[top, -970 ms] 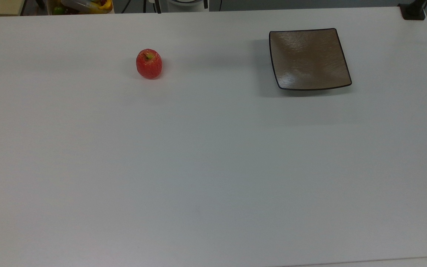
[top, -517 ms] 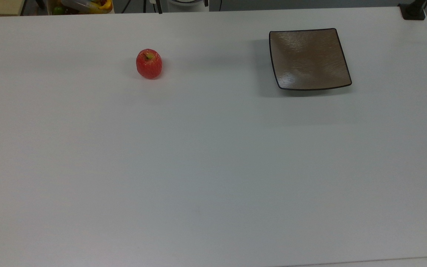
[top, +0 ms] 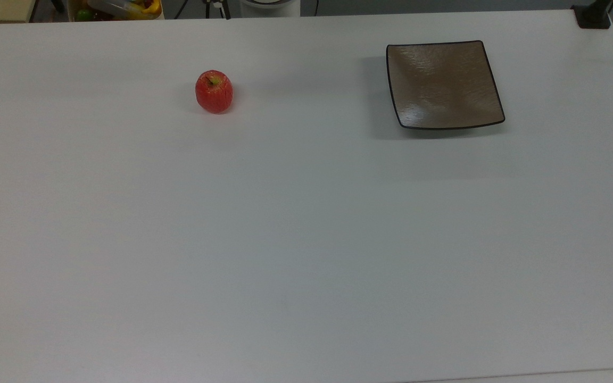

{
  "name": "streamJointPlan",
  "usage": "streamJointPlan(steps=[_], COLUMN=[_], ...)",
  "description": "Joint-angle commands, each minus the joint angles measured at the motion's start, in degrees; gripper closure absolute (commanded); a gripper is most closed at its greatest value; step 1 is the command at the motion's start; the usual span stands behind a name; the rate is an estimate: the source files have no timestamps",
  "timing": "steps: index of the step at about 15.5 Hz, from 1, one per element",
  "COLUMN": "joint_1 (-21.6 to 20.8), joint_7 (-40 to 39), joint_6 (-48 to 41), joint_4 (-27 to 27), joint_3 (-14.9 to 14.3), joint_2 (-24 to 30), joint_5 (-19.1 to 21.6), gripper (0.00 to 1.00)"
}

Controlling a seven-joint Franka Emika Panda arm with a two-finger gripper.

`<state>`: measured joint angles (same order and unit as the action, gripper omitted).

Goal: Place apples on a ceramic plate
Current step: 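Move the open gripper down over the red apple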

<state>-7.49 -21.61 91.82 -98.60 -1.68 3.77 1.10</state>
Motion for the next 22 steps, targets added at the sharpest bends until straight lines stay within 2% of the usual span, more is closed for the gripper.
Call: streamJointPlan(steps=[1,4,7,14,22], joint_1=[2.1,3.2,3.2,4.6,4.5], joint_7=[-6.1,-8.1,-8.3,-11.3,-11.3], joint_6=[0.9,6.1,15.4,27.3,30.3], joint_4=[-7.0,-11.9,-17.4,-27.9,-31.2], joint_3=[-0.1,-0.4,-2.7,-3.5,-3.5], joint_2=[2.8,2.9,3.1,2.2,-0.7], joint_5=[-3.6,-6.6,-6.8,-7.6,-10.2], gripper=[0.00,0.00,0.00,0.00,0.00])
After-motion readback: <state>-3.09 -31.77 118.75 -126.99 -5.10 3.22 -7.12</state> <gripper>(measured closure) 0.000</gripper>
